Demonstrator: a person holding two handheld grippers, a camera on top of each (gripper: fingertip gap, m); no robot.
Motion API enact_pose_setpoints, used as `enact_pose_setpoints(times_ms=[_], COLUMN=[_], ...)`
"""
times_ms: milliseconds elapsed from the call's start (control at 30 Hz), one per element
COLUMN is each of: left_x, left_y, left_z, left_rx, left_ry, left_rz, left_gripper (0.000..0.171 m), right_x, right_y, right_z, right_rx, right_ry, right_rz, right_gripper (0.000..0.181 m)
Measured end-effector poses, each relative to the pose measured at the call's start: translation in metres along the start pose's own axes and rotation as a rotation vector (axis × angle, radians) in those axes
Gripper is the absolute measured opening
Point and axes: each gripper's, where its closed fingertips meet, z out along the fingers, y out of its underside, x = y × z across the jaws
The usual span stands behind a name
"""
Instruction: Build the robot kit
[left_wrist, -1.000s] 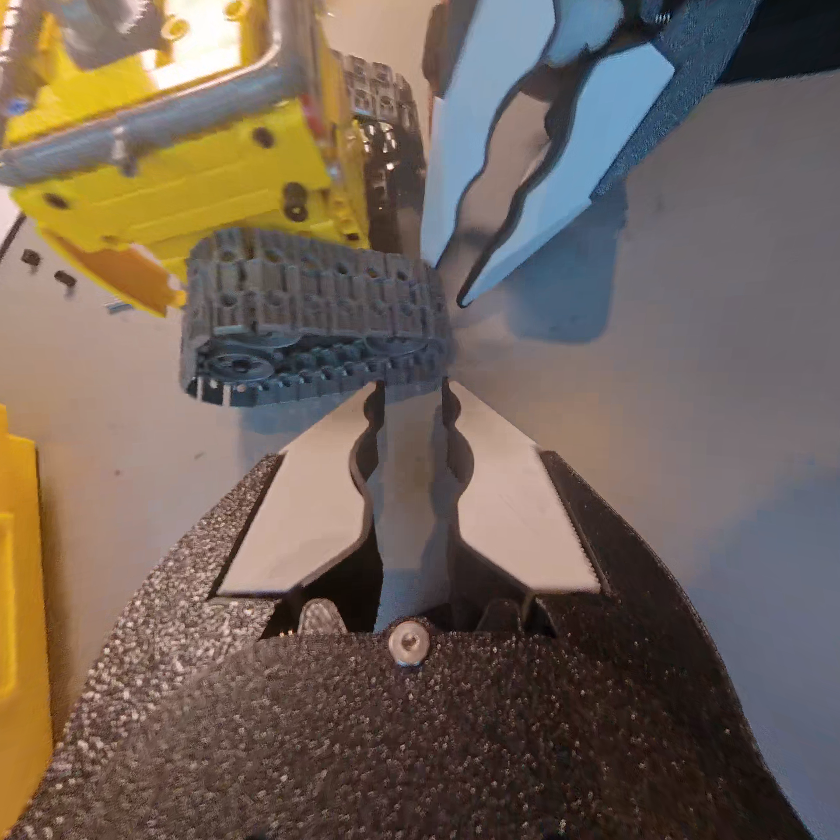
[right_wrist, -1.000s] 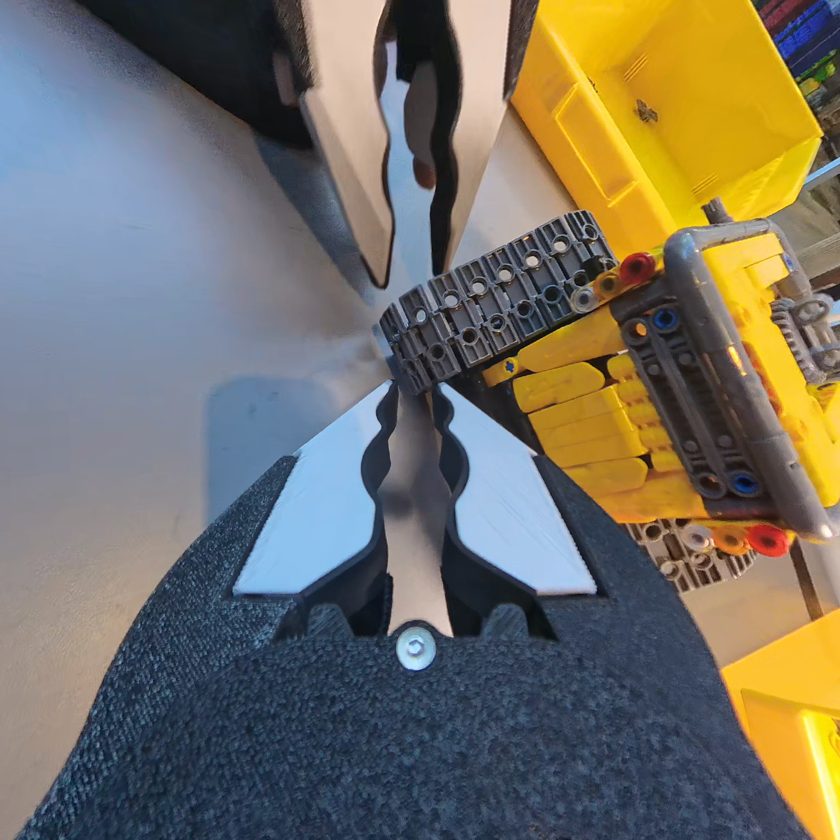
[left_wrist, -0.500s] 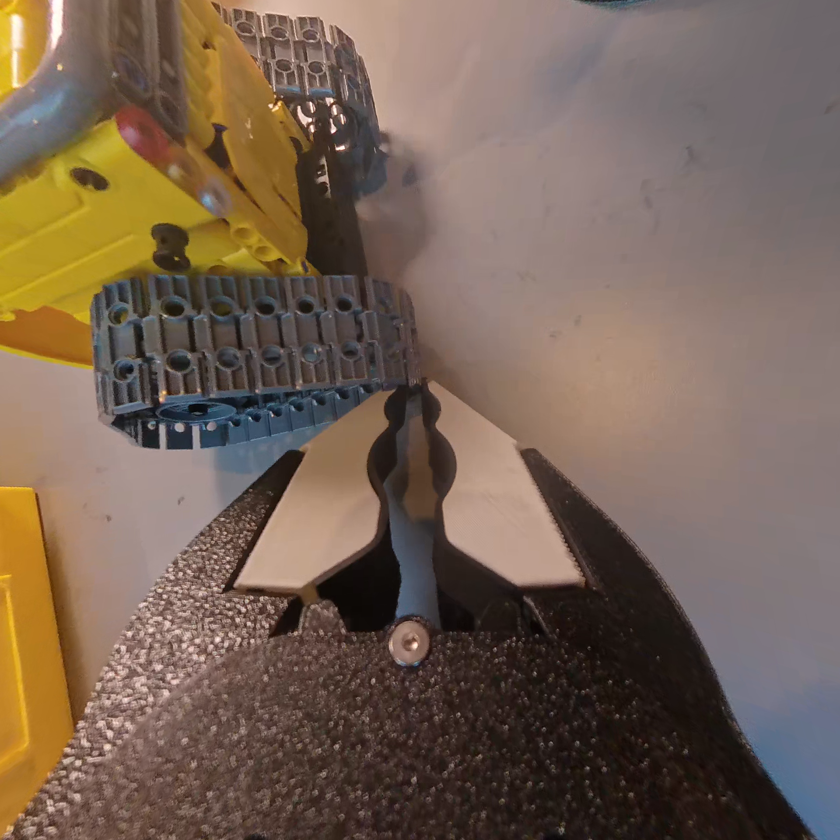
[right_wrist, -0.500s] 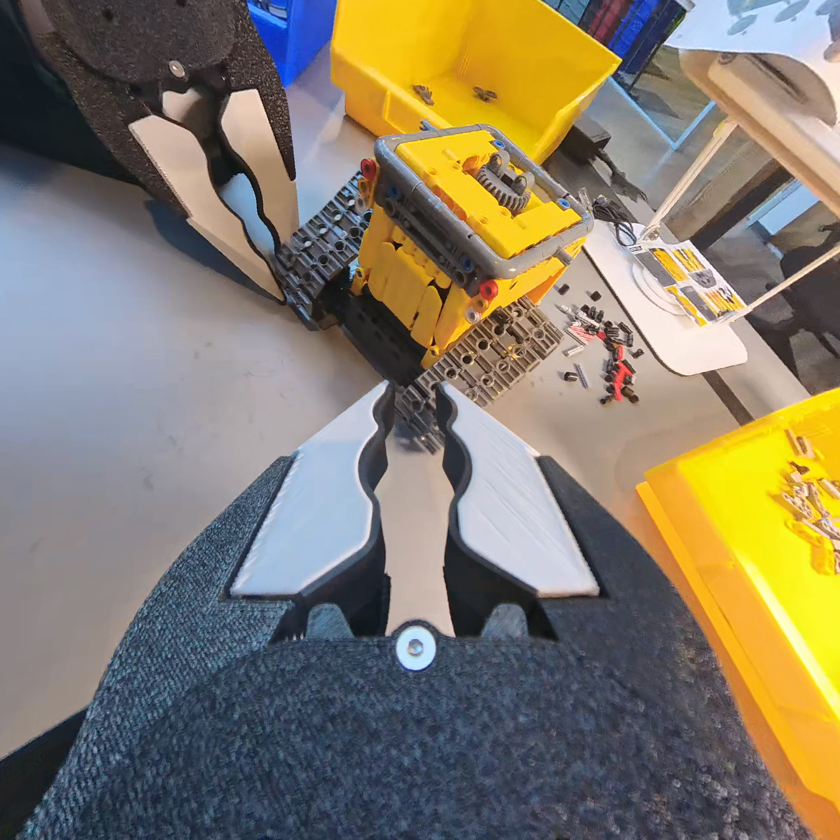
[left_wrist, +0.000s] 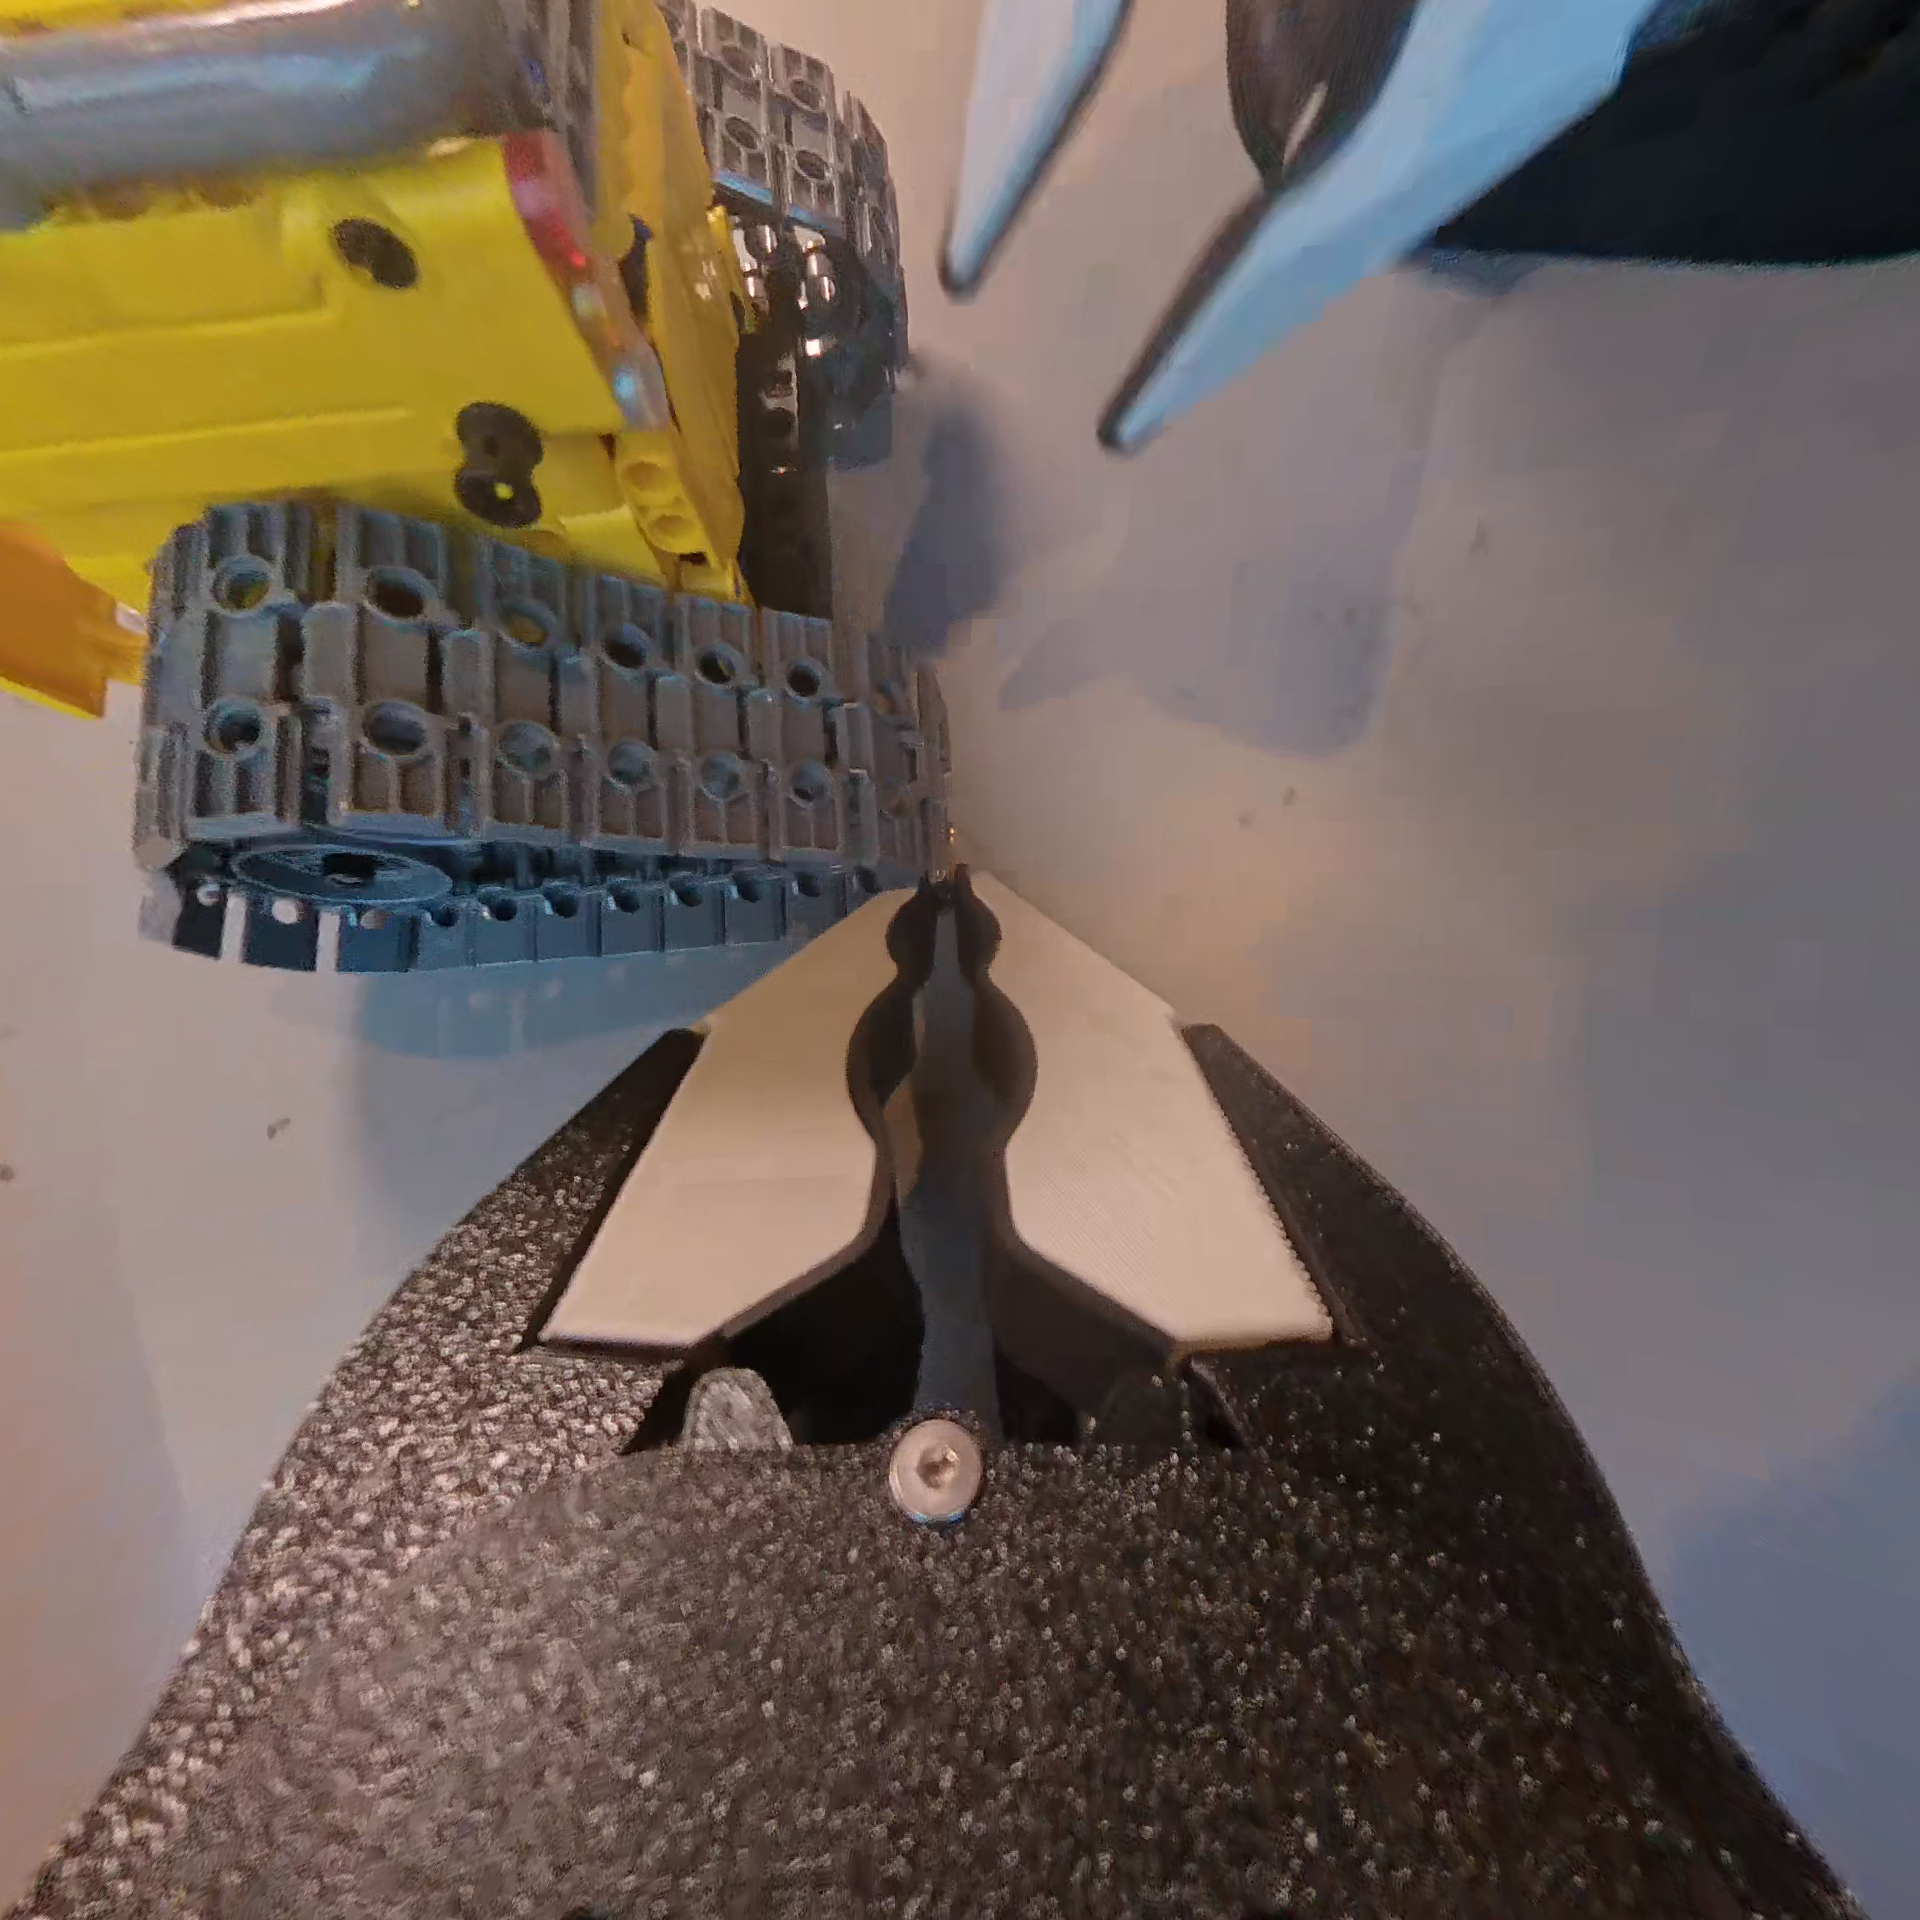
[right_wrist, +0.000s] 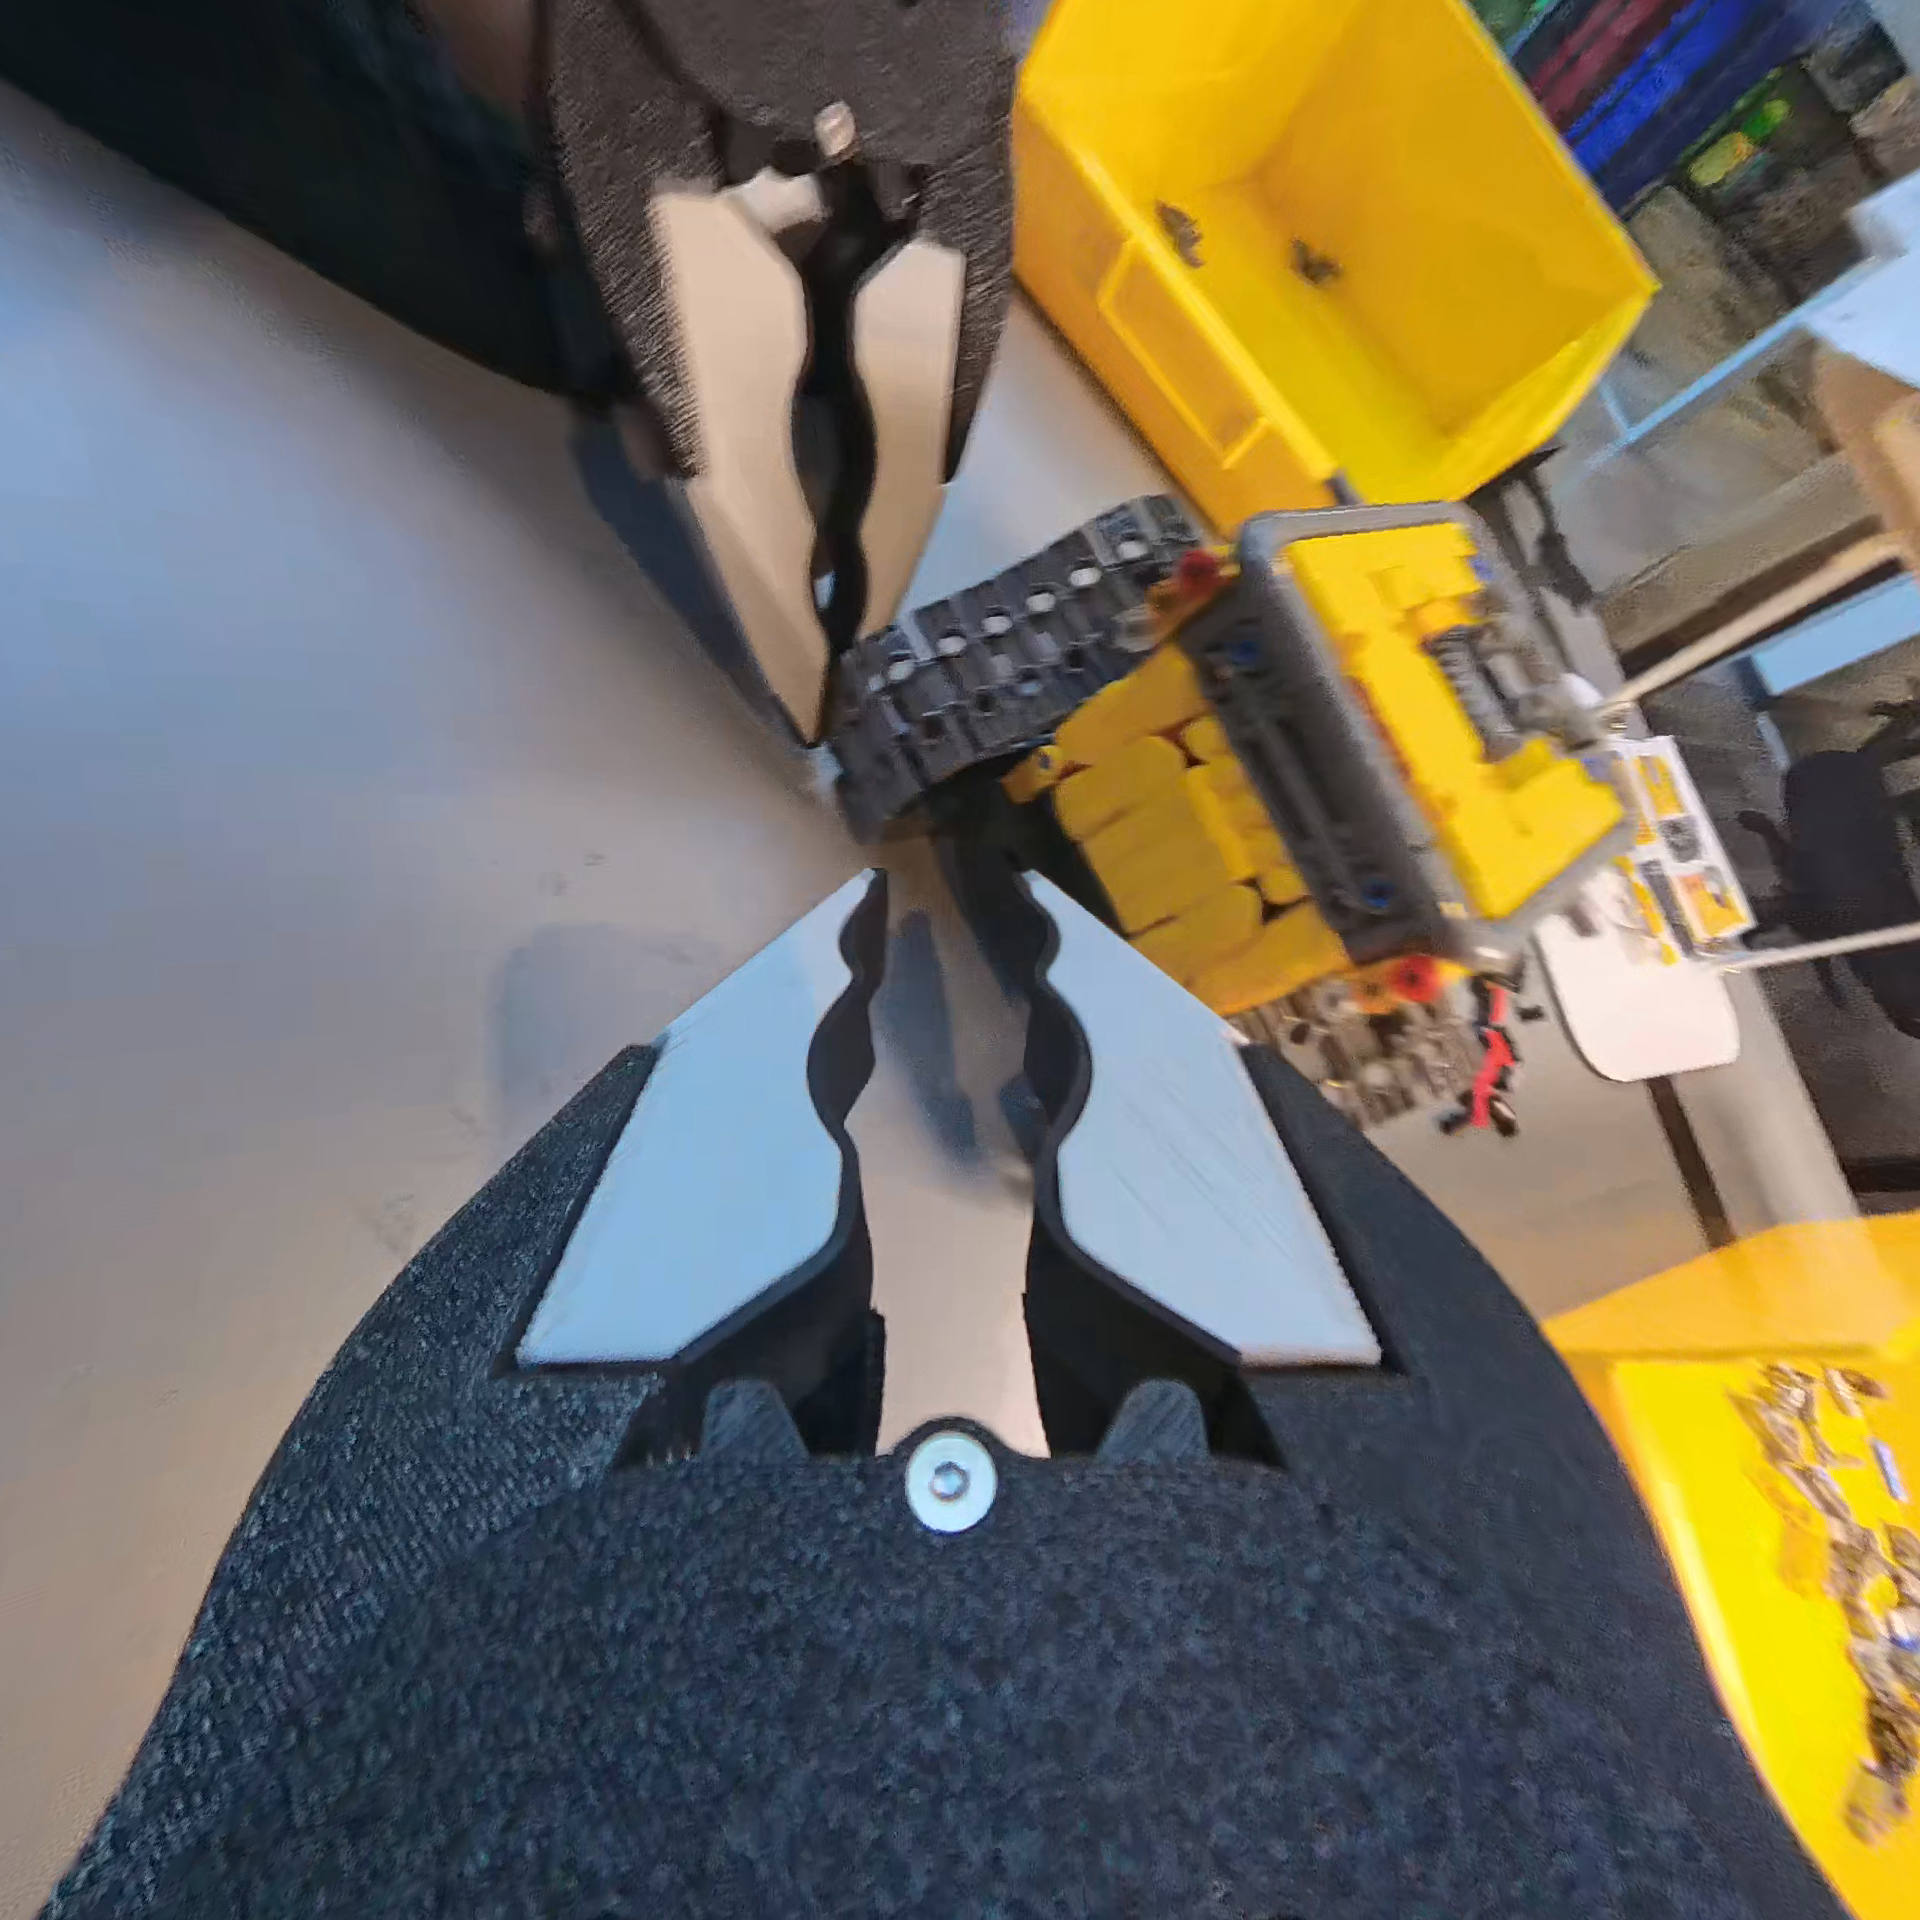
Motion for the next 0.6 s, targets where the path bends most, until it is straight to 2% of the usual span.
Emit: enact_pose_setpoints(times_ms=[200,467,600], left_x=[0.001,-0.001,-0.004], left_y=[-0.009,-0.02,-0.02], left_z=[-0.01,-0.023,-0.023], left_rx=[0.071,0.168,0.16], left_ry=[0.075,0.15,0.148], left_rz=[-0.085,-0.219,-0.232], left_gripper=[0.003,0.002,0.002], right_x=[-0.029,-0.018,-0.012], right_y=[0.013,-0.001,0.002], right_z=[0.025,0.037,0.049], right_rx=[-0.045,-0.006,-0.045], right_ry=[-0.046,-0.043,-0.038], right_rz=[0.002,0.066,0.071], right_gripper=[0.024,0.023,0.023])
